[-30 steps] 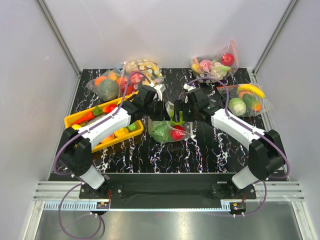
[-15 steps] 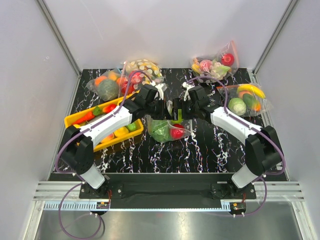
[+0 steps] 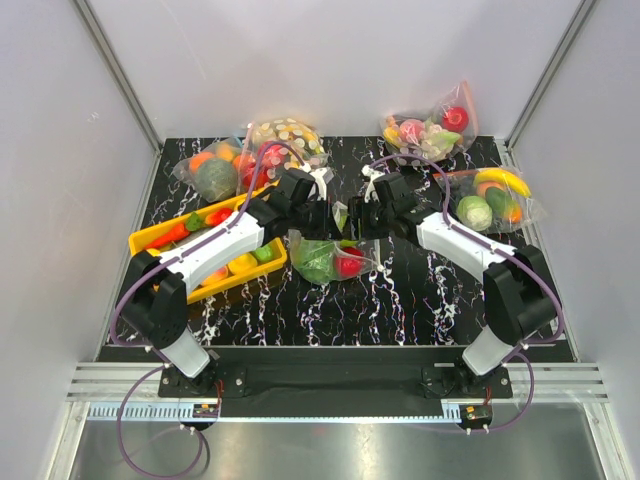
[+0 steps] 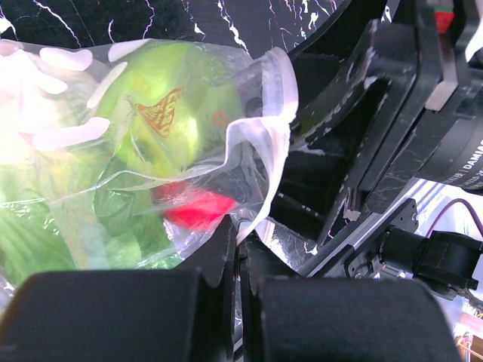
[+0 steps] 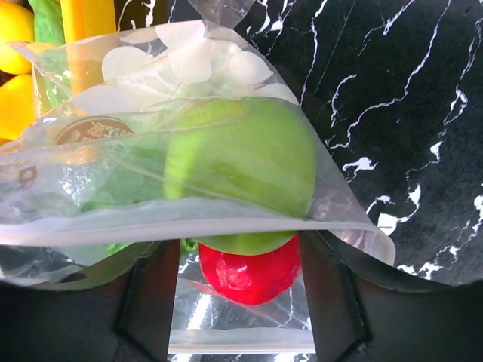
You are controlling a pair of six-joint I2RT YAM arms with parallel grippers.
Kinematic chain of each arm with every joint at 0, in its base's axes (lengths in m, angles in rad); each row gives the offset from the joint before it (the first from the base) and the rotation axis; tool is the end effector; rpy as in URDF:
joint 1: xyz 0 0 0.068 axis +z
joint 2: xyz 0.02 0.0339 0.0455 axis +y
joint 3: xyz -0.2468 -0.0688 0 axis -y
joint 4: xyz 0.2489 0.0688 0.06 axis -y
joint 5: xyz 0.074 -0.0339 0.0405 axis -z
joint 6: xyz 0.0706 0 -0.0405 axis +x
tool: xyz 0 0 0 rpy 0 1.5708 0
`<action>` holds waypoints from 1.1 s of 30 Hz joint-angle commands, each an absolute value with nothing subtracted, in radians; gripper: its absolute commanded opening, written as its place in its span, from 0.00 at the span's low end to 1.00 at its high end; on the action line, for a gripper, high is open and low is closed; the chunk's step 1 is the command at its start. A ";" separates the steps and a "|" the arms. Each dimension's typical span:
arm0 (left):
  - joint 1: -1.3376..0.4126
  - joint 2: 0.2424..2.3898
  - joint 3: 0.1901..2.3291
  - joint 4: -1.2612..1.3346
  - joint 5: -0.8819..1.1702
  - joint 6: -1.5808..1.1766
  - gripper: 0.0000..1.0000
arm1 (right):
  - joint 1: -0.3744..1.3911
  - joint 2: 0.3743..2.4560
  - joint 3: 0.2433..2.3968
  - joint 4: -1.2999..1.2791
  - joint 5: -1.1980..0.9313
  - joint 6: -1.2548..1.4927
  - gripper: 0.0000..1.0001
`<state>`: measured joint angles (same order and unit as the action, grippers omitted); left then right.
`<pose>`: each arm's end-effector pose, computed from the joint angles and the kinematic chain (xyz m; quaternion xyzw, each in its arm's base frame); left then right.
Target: Open the zip-top bag and remove the fake food
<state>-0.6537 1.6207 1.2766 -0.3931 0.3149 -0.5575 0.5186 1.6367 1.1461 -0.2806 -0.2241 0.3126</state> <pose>0.2974 -0.2553 0.2376 0.1068 0.8990 -0.3455 0.2471 0.3279 0.2052 0.1959 -0.1374 0.9060 0.2504 0.3123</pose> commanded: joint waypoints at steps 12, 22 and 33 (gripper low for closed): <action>-0.652 1.588 1.256 -0.370 0.275 -0.586 0.00 | 0.520 1.548 1.172 -0.296 -0.163 0.316 0.28; -0.629 1.598 1.255 -0.371 0.238 -0.607 0.00 | 0.522 1.441 1.080 -0.390 -0.230 0.327 0.23; -0.623 1.594 1.233 -0.368 0.250 -0.609 0.00 | 0.520 1.462 1.100 -0.330 -0.215 0.354 0.59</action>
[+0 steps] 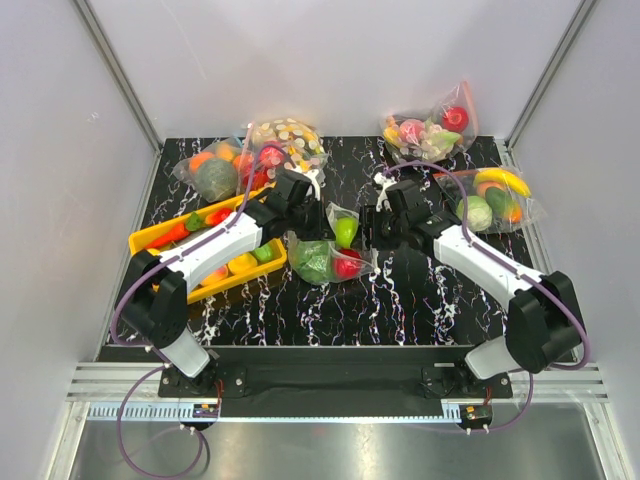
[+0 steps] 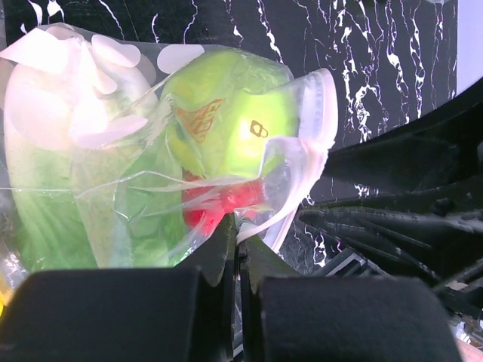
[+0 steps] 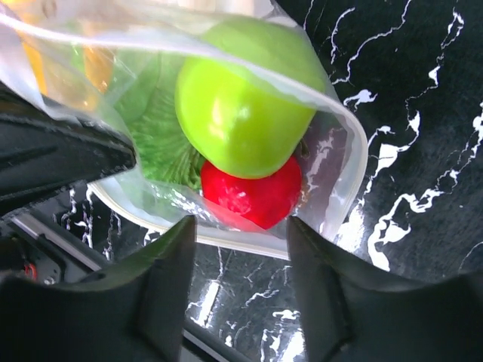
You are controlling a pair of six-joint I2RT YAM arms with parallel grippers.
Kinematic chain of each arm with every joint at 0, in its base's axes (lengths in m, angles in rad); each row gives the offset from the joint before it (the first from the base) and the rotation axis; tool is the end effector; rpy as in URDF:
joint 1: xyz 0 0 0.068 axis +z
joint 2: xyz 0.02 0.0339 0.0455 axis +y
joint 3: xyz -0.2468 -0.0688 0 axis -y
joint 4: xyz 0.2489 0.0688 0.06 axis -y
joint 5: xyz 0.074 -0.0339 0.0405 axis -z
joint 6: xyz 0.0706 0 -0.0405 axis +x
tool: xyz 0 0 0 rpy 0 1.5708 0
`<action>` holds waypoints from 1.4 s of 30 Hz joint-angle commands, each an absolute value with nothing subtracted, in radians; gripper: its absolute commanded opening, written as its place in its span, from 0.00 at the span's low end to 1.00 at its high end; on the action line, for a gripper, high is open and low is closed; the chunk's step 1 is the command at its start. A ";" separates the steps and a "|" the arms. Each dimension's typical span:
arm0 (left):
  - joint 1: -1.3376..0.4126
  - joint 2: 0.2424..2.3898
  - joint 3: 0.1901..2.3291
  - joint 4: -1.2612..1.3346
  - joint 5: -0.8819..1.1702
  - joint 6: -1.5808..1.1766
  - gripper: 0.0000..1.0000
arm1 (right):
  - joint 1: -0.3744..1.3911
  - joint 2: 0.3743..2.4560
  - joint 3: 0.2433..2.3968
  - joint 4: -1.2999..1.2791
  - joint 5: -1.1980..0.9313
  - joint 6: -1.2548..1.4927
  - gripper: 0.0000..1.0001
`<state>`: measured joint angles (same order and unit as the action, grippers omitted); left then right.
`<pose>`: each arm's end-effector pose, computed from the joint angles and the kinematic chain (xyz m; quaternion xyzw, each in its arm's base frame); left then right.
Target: Open the zip-top bag and remove the fake food
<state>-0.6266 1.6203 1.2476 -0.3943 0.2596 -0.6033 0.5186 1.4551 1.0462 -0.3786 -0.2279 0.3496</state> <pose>0.3039 -0.2424 0.2265 0.0613 0.9119 -0.3211 0.2481 0.2913 0.1846 0.2136 -0.1208 0.9113 0.2549 0.2999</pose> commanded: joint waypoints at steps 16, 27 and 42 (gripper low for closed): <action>-0.623 1.568 1.195 -0.356 0.258 -0.615 0.00 | 0.520 1.624 1.187 -0.239 -0.216 0.374 0.83; -0.621 1.574 1.197 -0.351 0.271 -0.618 0.00 | 0.520 1.721 1.241 -0.193 -0.192 0.426 0.96; -0.621 1.585 1.190 -0.336 0.287 -0.620 0.00 | 0.522 1.770 1.279 -0.163 -0.129 0.445 0.54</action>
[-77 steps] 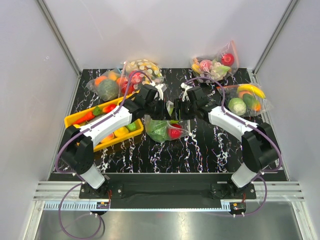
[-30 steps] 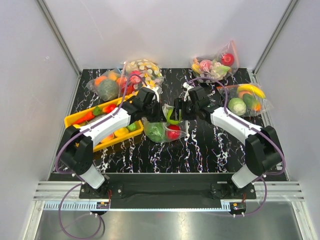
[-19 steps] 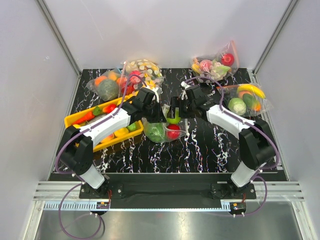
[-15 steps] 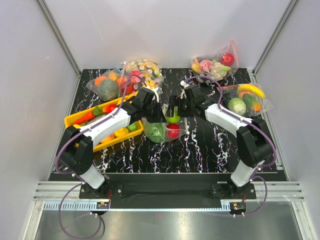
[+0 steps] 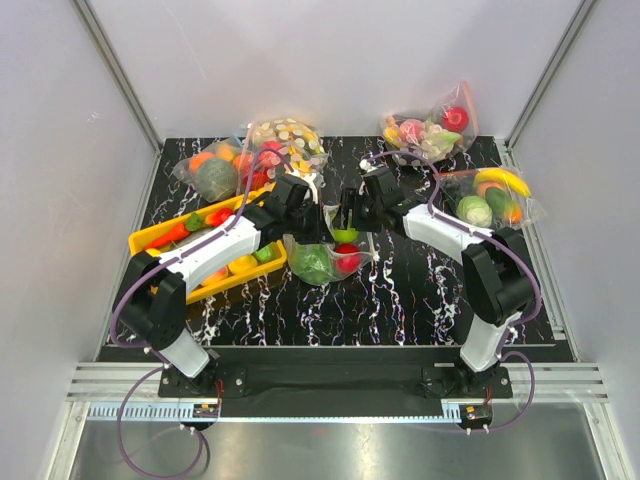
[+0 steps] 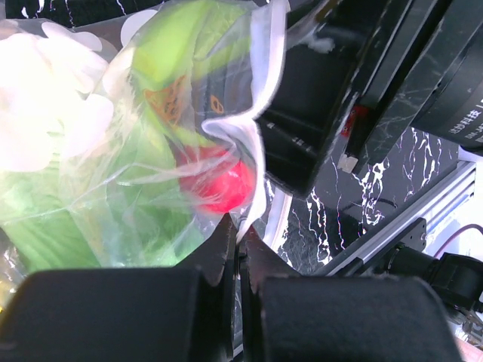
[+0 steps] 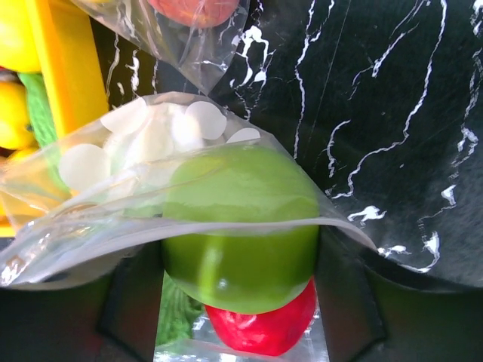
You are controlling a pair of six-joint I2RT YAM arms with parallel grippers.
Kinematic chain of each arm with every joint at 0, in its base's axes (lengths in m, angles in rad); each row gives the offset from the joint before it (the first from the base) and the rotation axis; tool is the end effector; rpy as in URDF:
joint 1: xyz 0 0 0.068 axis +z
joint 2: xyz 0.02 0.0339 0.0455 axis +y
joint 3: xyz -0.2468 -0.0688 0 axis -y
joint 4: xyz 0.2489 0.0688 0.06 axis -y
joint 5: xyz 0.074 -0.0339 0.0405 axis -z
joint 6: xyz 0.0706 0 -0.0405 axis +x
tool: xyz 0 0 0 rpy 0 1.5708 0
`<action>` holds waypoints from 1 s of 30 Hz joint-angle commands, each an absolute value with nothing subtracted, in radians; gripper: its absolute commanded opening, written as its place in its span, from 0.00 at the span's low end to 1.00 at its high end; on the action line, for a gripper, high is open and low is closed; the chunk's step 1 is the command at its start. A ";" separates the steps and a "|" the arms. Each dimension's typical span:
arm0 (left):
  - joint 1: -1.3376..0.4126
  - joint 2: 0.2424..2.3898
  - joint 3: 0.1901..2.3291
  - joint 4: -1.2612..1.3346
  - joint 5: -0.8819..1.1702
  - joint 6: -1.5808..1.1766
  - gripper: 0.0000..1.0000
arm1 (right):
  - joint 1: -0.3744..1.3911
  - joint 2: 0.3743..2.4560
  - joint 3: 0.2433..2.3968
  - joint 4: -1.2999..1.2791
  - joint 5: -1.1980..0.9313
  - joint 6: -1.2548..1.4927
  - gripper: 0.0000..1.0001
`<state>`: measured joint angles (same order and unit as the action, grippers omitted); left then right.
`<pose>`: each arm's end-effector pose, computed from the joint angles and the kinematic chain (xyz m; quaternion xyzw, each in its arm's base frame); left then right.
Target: Open the zip-top bag and remove the fake food
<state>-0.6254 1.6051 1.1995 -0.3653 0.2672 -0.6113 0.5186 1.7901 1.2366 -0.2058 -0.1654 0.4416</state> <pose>0.2994 -0.2392 0.2181 0.0583 0.9125 -0.3237 0.2433 0.3600 0.2188 0.1757 -0.0678 0.9137 0.2490 0.3138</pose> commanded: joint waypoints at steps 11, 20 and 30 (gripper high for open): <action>-0.584 1.594 1.198 -0.354 0.252 -0.620 0.00 | 0.519 1.602 1.206 -0.294 -0.143 0.387 0.32; -0.568 1.615 1.213 -0.316 0.293 -0.609 0.01 | 0.520 1.427 1.164 -0.425 -0.201 0.339 0.29; -0.569 1.477 1.149 -0.252 0.305 -0.506 0.85 | 0.520 1.403 1.302 -0.492 -0.253 0.383 0.29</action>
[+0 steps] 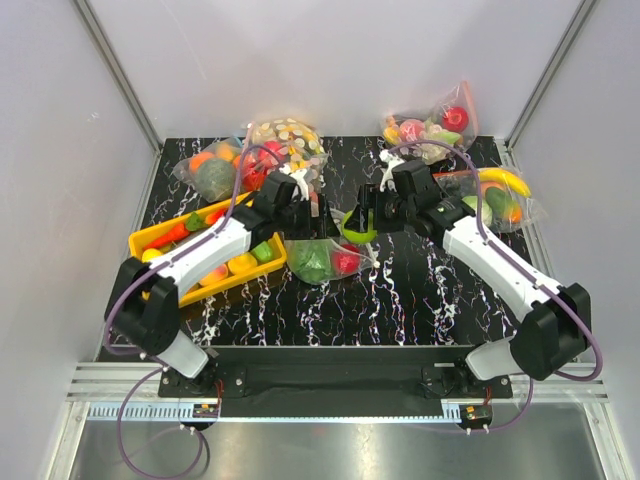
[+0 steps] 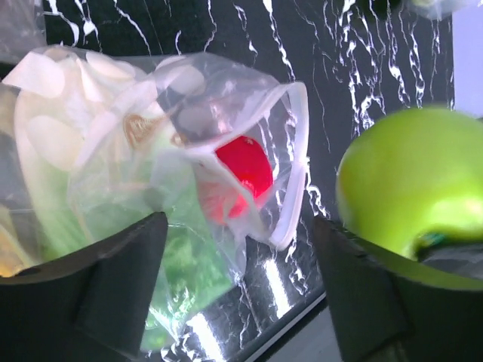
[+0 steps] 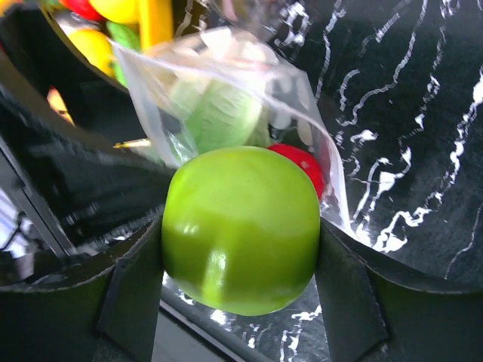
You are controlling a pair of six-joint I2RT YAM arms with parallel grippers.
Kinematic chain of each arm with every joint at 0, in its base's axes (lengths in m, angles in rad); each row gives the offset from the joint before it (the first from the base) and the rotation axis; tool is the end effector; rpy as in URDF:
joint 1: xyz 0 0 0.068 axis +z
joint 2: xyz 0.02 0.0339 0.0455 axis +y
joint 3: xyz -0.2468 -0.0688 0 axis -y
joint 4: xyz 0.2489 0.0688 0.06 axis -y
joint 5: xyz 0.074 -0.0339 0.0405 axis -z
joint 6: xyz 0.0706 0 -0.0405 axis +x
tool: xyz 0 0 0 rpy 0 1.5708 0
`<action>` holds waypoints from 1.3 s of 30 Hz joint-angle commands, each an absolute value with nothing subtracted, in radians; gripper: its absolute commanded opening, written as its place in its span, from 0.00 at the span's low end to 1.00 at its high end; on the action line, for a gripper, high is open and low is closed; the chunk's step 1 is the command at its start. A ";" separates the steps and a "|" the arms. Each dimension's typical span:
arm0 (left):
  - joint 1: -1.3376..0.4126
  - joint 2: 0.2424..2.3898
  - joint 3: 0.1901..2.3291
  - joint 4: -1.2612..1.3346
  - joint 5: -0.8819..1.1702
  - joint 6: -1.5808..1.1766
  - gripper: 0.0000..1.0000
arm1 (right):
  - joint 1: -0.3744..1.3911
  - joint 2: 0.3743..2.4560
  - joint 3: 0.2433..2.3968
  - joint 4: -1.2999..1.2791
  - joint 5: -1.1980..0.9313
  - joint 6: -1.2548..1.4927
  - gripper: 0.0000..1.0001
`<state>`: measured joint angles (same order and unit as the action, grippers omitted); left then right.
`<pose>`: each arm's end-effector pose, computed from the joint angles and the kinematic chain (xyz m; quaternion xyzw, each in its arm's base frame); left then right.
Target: Open the zip-top bag and remove the fake food
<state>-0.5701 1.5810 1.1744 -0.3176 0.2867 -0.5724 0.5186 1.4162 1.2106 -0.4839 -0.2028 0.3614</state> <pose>0.3100 -0.2224 0.2231 0.0576 0.9025 -0.3294 0.2716 0.2955 0.1850 0.2742 -0.1137 0.8937 0.2636 0.3449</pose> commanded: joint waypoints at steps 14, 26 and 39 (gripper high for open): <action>-0.569 1.117 0.942 -0.207 0.293 -0.364 0.99 | 0.522 1.592 1.522 -0.505 -0.515 0.497 0.26; -0.568 0.940 0.867 -0.305 0.127 -0.347 0.99 | 0.607 1.769 1.698 -0.486 -0.640 0.520 0.27; -0.566 0.905 0.842 -0.175 0.078 -0.382 0.99 | 0.617 1.810 1.720 -0.465 -0.911 0.632 0.25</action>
